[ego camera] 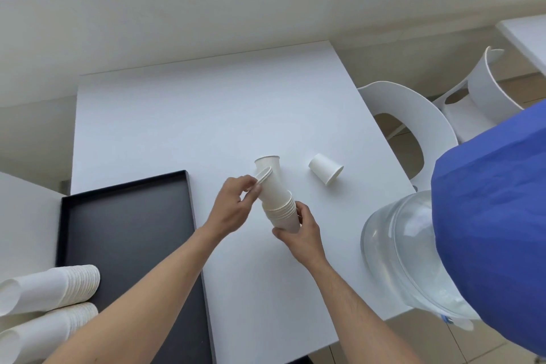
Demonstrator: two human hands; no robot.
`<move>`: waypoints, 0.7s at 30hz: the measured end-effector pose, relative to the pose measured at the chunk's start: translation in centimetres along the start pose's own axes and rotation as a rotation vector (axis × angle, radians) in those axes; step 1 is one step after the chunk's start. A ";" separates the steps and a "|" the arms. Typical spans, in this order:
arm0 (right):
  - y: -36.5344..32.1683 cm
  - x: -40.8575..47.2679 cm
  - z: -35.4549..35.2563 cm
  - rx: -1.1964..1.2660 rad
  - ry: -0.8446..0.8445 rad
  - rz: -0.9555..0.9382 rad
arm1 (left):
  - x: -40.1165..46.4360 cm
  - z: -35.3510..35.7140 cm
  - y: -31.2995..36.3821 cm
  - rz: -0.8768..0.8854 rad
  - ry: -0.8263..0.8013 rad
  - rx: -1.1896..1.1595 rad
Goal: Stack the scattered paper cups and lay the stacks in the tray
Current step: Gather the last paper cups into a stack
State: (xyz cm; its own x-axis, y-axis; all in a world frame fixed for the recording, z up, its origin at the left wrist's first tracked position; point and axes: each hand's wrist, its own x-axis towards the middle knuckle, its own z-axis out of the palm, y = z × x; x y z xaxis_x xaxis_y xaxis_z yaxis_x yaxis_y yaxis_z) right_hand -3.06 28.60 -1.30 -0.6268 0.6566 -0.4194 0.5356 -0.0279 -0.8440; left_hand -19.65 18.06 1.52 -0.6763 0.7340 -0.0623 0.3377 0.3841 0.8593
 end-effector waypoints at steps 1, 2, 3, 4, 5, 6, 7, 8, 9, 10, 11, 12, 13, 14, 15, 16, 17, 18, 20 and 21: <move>0.0 -0.1 -0.1 0.003 0.005 -0.002 | 0.0 0.3 0.0 0.003 -0.031 0.009; 0.0 -0.1 -0.2 0.007 0.006 -0.004 | 0.0 0.4 0.0 0.005 -0.057 0.024; -0.1 -0.1 -0.3 0.011 0.006 -0.004 | 0.0 0.6 -0.1 0.012 -0.080 0.040; -0.1 -0.1 -0.3 0.014 0.007 -0.003 | 0.0 0.9 -0.2 0.022 -0.103 0.056; -0.2 -0.1 -0.4 0.017 0.009 -0.002 | -0.1 1.1 -0.2 0.033 -0.127 0.070; -0.2 0.0 -0.4 0.022 0.012 0.000 | -0.2 1.5 -0.2 0.043 -0.153 0.082; -0.3 0.0 -0.4 0.026 0.015 -0.001 | -0.4 1.9 -0.2 0.054 -0.173 0.093; -0.5 0.0 -0.4 0.032 0.019 -0.002 | -0.6 2.3 -0.1 0.066 -0.183 0.105; -0.6 0.1 -0.4 0.038 0.027 -0.003 | -0.7 2.6 -0.1 0.077 -0.185 0.120; -0.6 0.2 -0.5 0.042 0.034 -0.003 | -0.8 2.8 -0.1 0.086 -0.187 0.135; -0.6 0.2 -0.6 0.045 0.038 0.000 | -0.8 3.0 0.0 0.095 -0.194 0.150; -0.6 0.3 -0.8 0.049 0.037 0.004 | -0.8 3.0 0.0 0.105 -0.204 0.164; -0.5 0.3 -0.9 0.051 0.034 0.008 | -0.7 3.0 0.0 0.111 -0.210 0.175; -0.4 0.3 -1.0 0.052 0.032 0.014 | -0.5 2.9 0.1 0.107 -0.196 0.178; -0.3 0.2 -1.2 0.050 0.034 0.020 | -0.2 3.0 0.2 0.088 -0.154 0.172; -0.2 0.2 -1.3 0.048 0.040 0.026 | 0.3 3.0 0.2 0.057 -0.089 0.163; 0.0 0.2 -1.4 0.045 0.044 0.033 | 1.0 3.0 0.2 0.019 -0.015 0.168; 0.1 0.0 -1.5 0.042 0.045 0.040 | 1.8 3.0 0.0 -0.024 0.046 0.190; 0.7 -0.2 -1.7 0.033 0.040 0.055 | 3.8 3.1 -0.5 -0.127 0.072 0.246; 1.0 -0.4 -1.8 0.028 0.034 0.063 | 4.8 3.1 -0.8 -0.174 0.042 0.271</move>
State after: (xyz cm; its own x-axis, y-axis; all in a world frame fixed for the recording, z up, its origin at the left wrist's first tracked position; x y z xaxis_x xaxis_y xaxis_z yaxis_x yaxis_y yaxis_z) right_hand -1.23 29.70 -1.40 -0.5726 0.6780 -0.4609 0.5572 -0.0905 -0.8254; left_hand -21.11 23.07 -1.05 -0.7639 0.6224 -0.1707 0.3727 0.6413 0.6707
